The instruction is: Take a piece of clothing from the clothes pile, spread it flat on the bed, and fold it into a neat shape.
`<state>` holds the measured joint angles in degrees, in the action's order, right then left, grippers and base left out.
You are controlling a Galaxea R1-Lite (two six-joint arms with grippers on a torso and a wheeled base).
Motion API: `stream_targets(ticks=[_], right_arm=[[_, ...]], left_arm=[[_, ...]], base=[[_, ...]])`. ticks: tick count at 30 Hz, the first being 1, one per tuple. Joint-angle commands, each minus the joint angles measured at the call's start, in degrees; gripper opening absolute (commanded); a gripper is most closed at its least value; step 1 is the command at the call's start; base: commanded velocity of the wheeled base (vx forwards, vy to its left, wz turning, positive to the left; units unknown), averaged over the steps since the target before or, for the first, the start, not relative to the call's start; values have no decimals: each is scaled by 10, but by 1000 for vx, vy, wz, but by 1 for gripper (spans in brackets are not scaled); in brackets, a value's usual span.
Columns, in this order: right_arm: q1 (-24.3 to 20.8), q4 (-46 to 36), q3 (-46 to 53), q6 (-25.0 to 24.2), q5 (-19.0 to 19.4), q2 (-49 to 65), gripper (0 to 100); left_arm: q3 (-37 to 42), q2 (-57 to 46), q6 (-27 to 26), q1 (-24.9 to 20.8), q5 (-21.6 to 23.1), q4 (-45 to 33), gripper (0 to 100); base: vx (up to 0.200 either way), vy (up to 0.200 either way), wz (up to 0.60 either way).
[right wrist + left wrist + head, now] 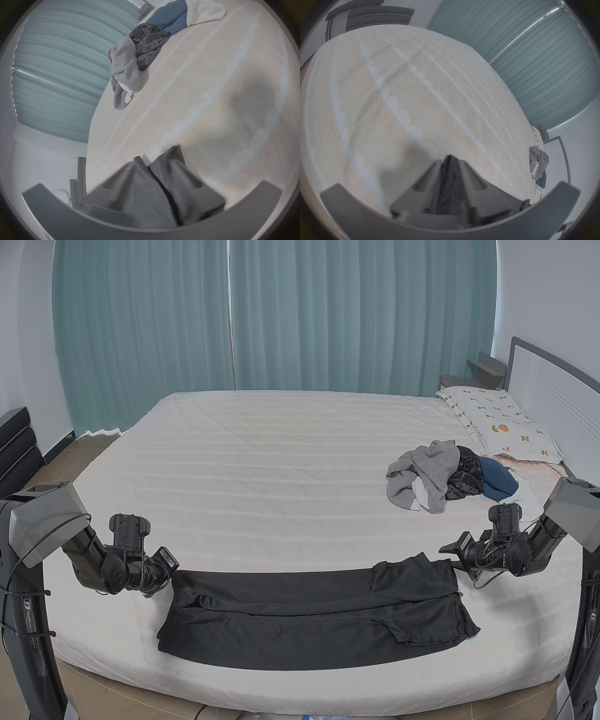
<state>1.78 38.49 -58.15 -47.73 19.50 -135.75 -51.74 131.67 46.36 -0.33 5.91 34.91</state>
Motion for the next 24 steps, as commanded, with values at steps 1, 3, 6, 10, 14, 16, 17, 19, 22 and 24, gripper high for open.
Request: stream_targets(ticks=[1,3,6,10,14,16,17,19,22,24], right_arm=[[0,0,0,0,-2,-8,0],[3,0,2,0,-2,-7,0],[9,1,3,0,-7,-4,0],[12,1,5,0,-13,-4,0],[12,1,8,-1,-13,-1,0],[13,1,12,-1,-12,0,100],[13,1,13,-3,-12,1,100],[13,1,15,-5,-10,6,100],[16,0,30,-6,-5,32,100],[15,1,46,-6,-5,47,100]], left_arm=[[1,0,0,0,1,1,100],[1,1,0,0,1,1,100],[1,1,1,0,1,1,100],[1,1,1,0,1,1,100],[2,-1,2,1,2,1,100],[5,-2,3,2,4,1,100],[5,-3,3,2,5,1,100],[8,-4,3,4,6,0,100],[32,-29,4,5,6,0,100],[51,-52,3,4,9,1,100]], base=[[0,0,0],[0,0,0],[0,0,0],[0,0,0],[0,0,0],[0,0,0],[0,0,0],[0,0,0],[0,0,0],[0,0,0]])
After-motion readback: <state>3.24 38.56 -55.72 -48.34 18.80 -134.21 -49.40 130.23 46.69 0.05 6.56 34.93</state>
